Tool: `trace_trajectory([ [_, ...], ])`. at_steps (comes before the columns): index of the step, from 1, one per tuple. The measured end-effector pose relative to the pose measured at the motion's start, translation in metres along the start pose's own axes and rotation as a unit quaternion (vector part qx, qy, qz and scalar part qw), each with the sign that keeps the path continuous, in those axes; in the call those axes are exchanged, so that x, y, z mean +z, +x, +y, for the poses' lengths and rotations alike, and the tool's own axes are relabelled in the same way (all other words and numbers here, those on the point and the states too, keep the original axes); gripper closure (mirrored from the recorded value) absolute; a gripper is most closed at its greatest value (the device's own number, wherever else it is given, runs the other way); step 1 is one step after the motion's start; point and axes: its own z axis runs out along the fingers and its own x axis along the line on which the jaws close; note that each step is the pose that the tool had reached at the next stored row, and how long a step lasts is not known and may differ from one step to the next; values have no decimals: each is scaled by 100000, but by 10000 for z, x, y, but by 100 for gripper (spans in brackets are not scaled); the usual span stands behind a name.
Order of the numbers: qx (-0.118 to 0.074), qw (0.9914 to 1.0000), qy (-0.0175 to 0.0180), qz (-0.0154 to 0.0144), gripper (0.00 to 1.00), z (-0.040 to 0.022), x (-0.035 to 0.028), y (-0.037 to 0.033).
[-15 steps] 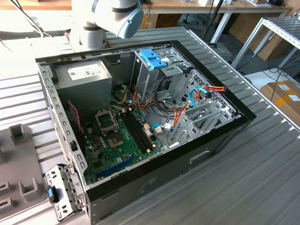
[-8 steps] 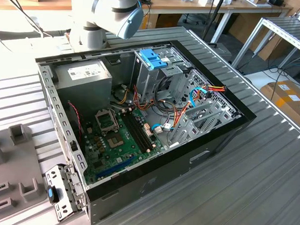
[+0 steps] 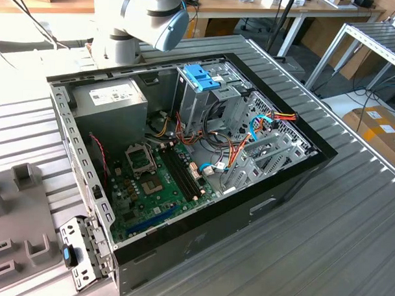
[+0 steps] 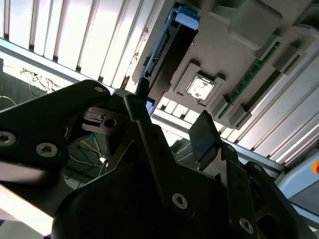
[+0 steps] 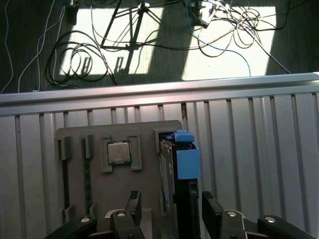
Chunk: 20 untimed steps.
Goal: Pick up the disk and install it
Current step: 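Pick up the disk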
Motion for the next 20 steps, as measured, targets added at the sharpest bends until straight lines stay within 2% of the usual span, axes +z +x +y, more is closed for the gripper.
trace_trajectory([
  [2,3,100000,1,-2,40,-1,21,0],
  [20,1,100000,1,-1,40,-4,72,2],
])
